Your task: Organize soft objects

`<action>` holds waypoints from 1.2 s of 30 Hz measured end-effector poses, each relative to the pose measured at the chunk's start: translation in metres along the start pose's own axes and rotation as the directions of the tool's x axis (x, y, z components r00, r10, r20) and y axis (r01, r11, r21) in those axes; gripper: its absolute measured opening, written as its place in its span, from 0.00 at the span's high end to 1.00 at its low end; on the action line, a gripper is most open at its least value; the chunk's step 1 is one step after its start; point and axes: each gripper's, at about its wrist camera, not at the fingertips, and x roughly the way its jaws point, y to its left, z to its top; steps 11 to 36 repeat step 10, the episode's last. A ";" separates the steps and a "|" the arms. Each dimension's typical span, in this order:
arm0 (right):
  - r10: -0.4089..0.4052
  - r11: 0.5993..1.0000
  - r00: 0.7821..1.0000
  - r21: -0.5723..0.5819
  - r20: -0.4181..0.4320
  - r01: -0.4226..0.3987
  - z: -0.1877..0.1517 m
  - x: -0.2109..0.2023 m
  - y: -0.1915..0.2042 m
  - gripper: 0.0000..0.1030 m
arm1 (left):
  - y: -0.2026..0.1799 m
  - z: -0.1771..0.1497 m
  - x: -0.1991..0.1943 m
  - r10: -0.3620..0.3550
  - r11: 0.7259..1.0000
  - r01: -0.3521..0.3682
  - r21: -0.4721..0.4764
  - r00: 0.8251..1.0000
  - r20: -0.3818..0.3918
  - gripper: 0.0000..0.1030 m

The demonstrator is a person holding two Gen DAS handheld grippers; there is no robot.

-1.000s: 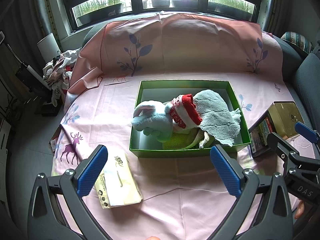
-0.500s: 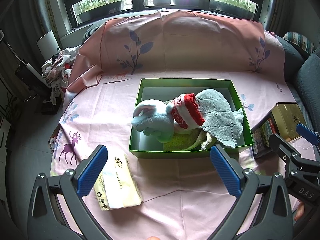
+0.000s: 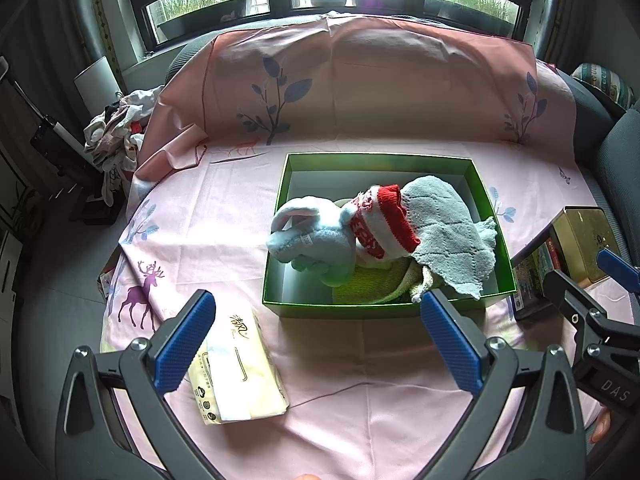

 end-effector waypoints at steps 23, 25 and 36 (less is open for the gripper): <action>0.002 1.000 1.000 0.000 -0.003 -0.002 -0.002 0.006 0.002 0.09 | 0.003 0.001 0.003 0.004 1.000 -0.004 -0.009 1.000 0.010 0.01; 0.002 1.000 1.000 0.000 -0.003 -0.002 -0.002 0.006 0.002 0.09 | 0.003 0.001 0.003 0.004 1.000 -0.004 -0.009 1.000 0.010 0.01; 0.002 1.000 1.000 0.000 -0.003 -0.002 -0.002 0.006 0.002 0.09 | 0.003 0.001 0.003 0.004 1.000 -0.004 -0.009 1.000 0.010 0.01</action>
